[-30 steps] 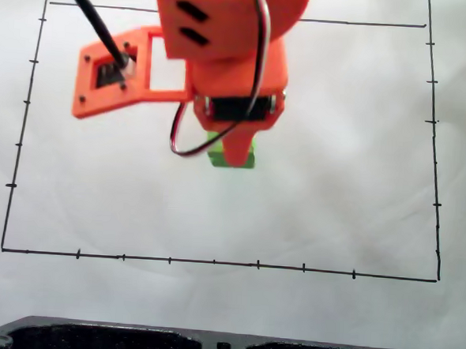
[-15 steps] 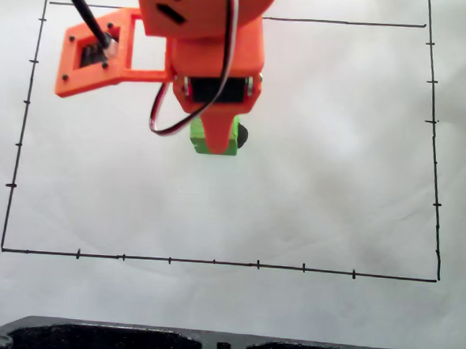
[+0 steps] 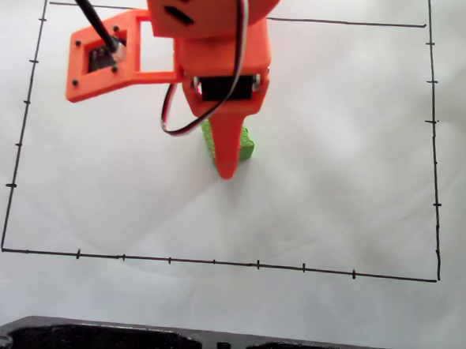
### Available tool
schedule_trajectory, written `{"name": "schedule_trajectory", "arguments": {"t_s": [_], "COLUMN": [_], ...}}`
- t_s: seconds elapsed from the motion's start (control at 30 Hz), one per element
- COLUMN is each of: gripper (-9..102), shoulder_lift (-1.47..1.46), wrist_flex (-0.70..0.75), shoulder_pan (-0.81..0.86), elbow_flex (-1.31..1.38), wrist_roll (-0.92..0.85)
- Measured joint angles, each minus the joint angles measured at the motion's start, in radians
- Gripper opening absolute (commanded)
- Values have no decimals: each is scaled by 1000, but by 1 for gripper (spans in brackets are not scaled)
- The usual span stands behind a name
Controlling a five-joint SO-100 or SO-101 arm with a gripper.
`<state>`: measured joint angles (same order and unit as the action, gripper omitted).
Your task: Grasp the colored block, Place it on the black dot, and then return the arm to the default position.
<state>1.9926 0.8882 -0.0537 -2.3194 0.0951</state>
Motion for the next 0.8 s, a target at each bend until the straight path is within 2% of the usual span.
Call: {"name": "schedule_trajectory", "arguments": {"t_s": [0.17,0.47,0.8], "gripper": [38,36,27], "shoulder_lift": [91,350,721], "wrist_flex": [69,242,407], "shoulder_pan": [-2,-2,141], "elbow_flex": [0,-2,-57], "wrist_roll": [-3,-114,-298]}}
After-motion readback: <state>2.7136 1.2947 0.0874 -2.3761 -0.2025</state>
